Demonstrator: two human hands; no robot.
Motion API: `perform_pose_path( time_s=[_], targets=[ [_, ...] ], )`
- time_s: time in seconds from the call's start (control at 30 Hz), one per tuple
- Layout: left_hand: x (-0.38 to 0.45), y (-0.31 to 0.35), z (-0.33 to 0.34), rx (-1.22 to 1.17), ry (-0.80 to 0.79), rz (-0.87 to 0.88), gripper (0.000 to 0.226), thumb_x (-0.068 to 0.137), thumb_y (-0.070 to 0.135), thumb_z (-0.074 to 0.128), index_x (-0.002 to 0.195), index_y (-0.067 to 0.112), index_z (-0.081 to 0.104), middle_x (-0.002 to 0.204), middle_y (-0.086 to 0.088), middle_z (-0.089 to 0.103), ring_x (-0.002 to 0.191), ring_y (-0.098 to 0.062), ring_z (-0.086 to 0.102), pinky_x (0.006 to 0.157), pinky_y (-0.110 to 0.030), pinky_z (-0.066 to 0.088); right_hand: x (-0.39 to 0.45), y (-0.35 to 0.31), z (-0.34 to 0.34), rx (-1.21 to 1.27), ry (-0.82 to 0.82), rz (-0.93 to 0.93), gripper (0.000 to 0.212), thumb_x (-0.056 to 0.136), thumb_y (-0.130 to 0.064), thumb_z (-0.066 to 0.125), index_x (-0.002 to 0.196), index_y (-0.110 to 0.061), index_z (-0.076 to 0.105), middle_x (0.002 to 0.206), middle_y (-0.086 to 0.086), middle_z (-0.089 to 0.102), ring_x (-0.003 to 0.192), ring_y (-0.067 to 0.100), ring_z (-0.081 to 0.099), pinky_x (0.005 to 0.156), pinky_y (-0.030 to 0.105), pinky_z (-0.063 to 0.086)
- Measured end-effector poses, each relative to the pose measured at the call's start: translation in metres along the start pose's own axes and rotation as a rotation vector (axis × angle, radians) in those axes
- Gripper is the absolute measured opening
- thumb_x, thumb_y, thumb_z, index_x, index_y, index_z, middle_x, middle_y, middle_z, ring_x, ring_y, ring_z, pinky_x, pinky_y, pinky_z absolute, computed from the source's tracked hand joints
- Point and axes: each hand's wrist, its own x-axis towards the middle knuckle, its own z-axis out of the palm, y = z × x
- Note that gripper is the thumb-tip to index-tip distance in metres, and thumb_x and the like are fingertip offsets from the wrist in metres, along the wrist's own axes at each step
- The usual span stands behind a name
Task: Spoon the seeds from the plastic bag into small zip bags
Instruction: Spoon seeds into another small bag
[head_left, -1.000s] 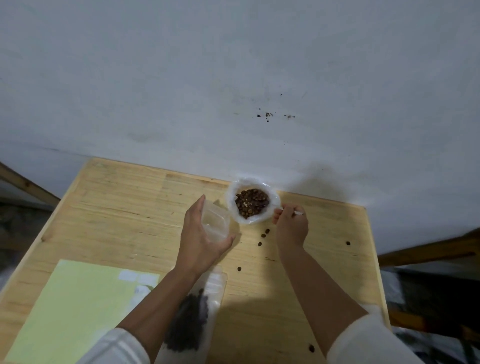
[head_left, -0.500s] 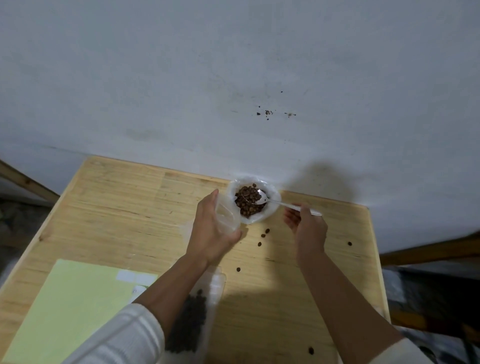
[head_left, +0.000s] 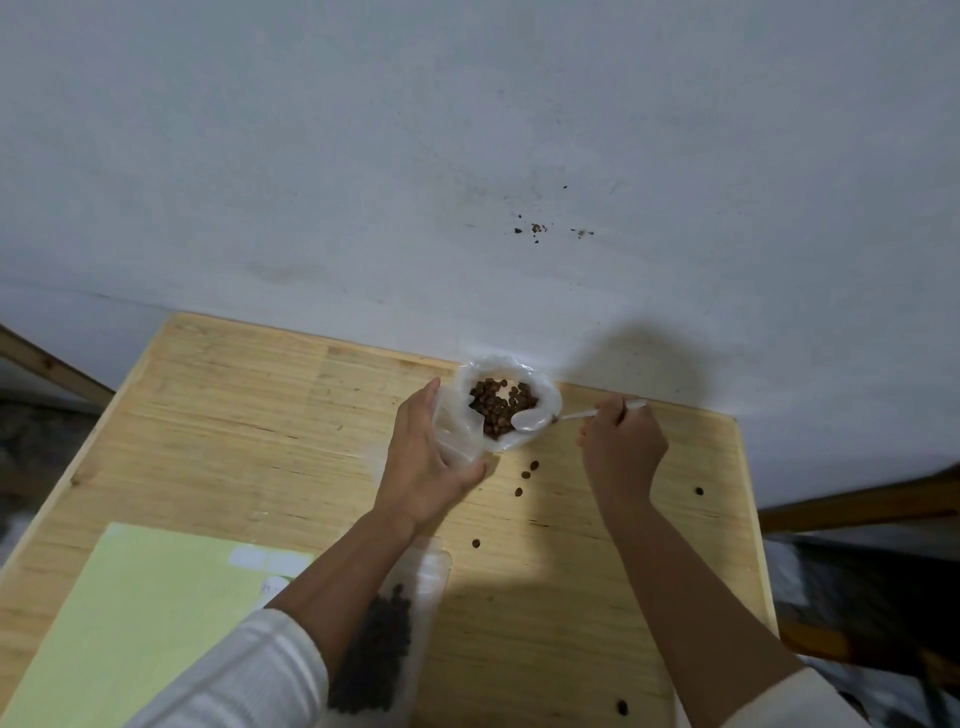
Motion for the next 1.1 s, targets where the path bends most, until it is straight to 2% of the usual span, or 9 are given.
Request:
perform_pose_path(
  time_s=[0.17,0.27,0.33,0.4,0.47,0.6,0.87,0.97,1.1],
  targets=[
    [0.001,-0.001,-0.001,-0.013,-0.012,-0.011,0.108,0.064,0.042,0.082,0.147,0.023,0.016,0.145,0.002,0.027,0.123,0.000,0.027,0.102,-0.015,0.024,0.003,-0.002,0.028,-0.044,-0.019,0.201,0.035,0.094,-0.018,0.035,0.083,0.000,0.063,0.077,0.011,0.068,0.080,0.029,0.064,0.073,0.030,0.046],
    [0.002,-0.001,-0.001,-0.021,-0.020,-0.019,0.109,0.063,0.042,0.083,0.147,0.022,0.017,0.144,0.002,0.028,0.121,0.003,0.026,0.101,-0.014,0.024,-0.002,-0.002,0.036,0.228,-0.093,0.457,0.030,0.094,-0.018,0.046,0.069,-0.012,0.062,0.059,0.001,0.062,0.058,0.013,0.061,0.062,0.024,0.050],
    [0.003,-0.001,-0.002,-0.019,-0.015,-0.017,0.109,0.063,0.042,0.083,0.147,0.021,0.017,0.144,0.002,0.029,0.120,0.004,0.025,0.101,-0.013,0.023,-0.003,0.003,0.036,0.451,-0.115,0.574,0.024,0.092,-0.017,0.052,0.078,-0.006,0.068,0.063,0.007,0.067,0.054,0.014,0.065,0.066,0.028,0.057],
    [0.003,-0.001,-0.002,-0.019,-0.013,-0.021,0.109,0.063,0.040,0.083,0.147,0.021,0.017,0.144,0.002,0.029,0.119,0.004,0.025,0.101,-0.013,0.023,-0.002,0.006,0.031,0.582,-0.099,0.603,0.021,0.094,-0.014,0.051,0.091,0.002,0.064,0.068,0.012,0.067,0.048,0.012,0.065,0.055,0.023,0.057],
    [0.003,-0.001,-0.002,-0.027,-0.016,-0.026,0.108,0.063,0.039,0.083,0.147,0.022,0.017,0.144,0.003,0.028,0.119,0.005,0.024,0.101,-0.013,0.023,0.001,0.004,0.021,0.639,-0.102,0.578,0.019,0.096,-0.012,0.048,0.096,0.004,0.059,0.070,0.015,0.065,0.044,0.009,0.064,0.046,0.019,0.054],
    [0.003,-0.001,0.000,-0.043,-0.023,-0.041,0.109,0.063,0.039,0.083,0.147,0.023,0.015,0.144,0.002,0.026,0.120,0.002,0.026,0.101,-0.016,0.025,0.001,-0.011,-0.001,0.642,-0.154,0.419,0.020,0.097,-0.013,0.047,0.094,0.002,0.060,0.069,0.010,0.065,0.048,0.008,0.064,0.046,0.019,0.053],
    [0.006,0.003,0.004,-0.066,-0.022,-0.049,0.111,0.061,0.038,0.084,0.147,0.021,0.017,0.145,0.002,0.027,0.129,-0.008,0.030,0.102,-0.018,0.025,-0.028,-0.041,-0.022,0.287,-0.232,-0.257,0.026,0.097,-0.016,0.046,0.079,-0.027,0.061,0.070,0.000,0.067,0.062,0.014,0.067,0.049,0.024,0.054],
    [0.005,0.003,0.003,-0.074,-0.011,-0.046,0.110,0.061,0.039,0.084,0.147,0.021,0.017,0.145,0.002,0.028,0.127,-0.005,0.031,0.100,-0.017,0.027,-0.017,-0.034,-0.015,0.210,-0.088,-0.176,0.024,0.096,-0.024,0.043,0.081,-0.020,0.061,0.067,0.002,0.066,0.061,0.019,0.066,0.057,0.026,0.054],
    [0.003,0.000,0.001,-0.075,-0.015,-0.038,0.110,0.061,0.042,0.084,0.147,0.023,0.017,0.143,0.004,0.029,0.120,0.002,0.028,0.099,-0.015,0.027,0.011,-0.002,0.011,-0.027,-0.045,0.019,0.050,0.080,-0.042,0.023,0.079,-0.009,0.060,0.071,0.010,0.068,0.071,0.034,0.066,0.077,0.045,0.053]
  ],
)
